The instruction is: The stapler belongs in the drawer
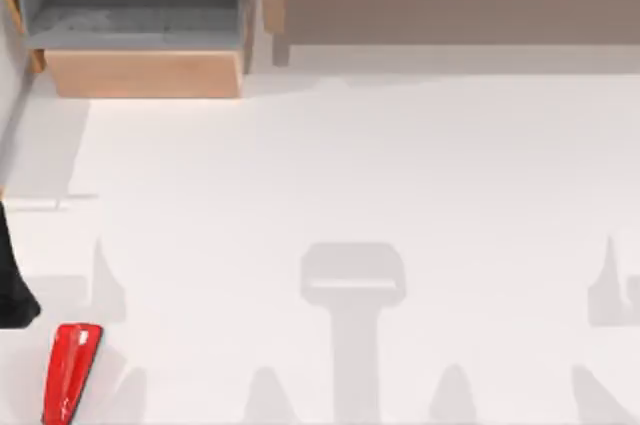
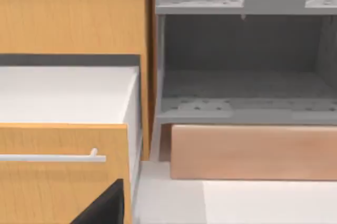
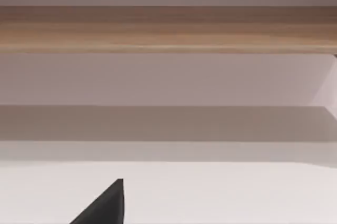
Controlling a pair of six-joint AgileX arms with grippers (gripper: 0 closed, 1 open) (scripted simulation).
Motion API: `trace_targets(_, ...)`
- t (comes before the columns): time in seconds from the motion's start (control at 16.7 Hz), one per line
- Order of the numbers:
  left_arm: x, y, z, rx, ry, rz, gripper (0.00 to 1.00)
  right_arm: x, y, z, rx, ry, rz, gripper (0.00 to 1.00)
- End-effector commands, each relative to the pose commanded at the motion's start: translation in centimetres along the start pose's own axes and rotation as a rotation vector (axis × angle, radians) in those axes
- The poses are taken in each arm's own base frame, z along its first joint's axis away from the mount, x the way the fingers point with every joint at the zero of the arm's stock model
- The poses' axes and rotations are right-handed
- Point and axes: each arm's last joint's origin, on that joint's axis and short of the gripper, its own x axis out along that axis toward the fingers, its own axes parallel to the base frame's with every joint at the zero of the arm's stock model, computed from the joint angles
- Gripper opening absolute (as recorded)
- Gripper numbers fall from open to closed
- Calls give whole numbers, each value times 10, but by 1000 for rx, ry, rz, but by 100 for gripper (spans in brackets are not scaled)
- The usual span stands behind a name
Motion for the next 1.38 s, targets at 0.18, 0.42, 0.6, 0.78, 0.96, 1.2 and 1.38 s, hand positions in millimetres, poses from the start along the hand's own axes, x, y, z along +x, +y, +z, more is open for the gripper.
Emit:
trace_targets(0.18, 0, 0, 2, -2, 12, -3, 100, 0, 0, 0, 0, 0, 0, 100)
trace_targets(0.42, 4, -3, 17, -19, 167, -30, 100, 0, 0, 0, 0, 0, 0, 100)
trace_targets(0.6, 17, -8, 27, -27, 410, -57, 100, 0, 0, 0, 0, 0, 0, 100)
trace_targets(0.78, 38, -15, 29, -19, 731, -80, 100, 0, 0, 0, 0, 0, 0, 100)
trace_targets(0.96, 63, -25, 23, 8, 1059, -91, 100, 0, 0, 0, 0, 0, 0, 100)
trace_targets(1.2, 91, -39, 14, 53, 1383, -91, 100, 0, 0, 0, 0, 0, 0, 100)
trace_targets(1.38, 105, -47, 10, 79, 1521, -87, 100, 0, 0, 0, 0, 0, 0, 100)
